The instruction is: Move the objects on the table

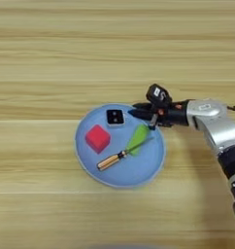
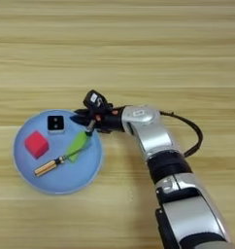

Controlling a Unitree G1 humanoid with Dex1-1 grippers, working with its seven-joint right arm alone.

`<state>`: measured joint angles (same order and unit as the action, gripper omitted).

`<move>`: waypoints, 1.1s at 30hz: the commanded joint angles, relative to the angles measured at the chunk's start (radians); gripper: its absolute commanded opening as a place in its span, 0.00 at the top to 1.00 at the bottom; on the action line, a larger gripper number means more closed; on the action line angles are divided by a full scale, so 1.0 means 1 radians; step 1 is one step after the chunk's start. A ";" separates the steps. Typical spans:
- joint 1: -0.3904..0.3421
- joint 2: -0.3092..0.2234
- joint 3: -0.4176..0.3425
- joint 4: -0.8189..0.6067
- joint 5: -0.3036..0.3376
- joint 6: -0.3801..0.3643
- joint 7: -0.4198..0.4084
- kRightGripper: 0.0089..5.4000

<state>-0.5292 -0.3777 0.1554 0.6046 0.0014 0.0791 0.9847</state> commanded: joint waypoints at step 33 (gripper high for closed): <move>-0.143 -0.007 -0.035 0.046 -0.009 -0.027 -0.081 0.81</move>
<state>-0.5789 -0.3655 0.1372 0.7011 -0.0121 0.0751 0.9242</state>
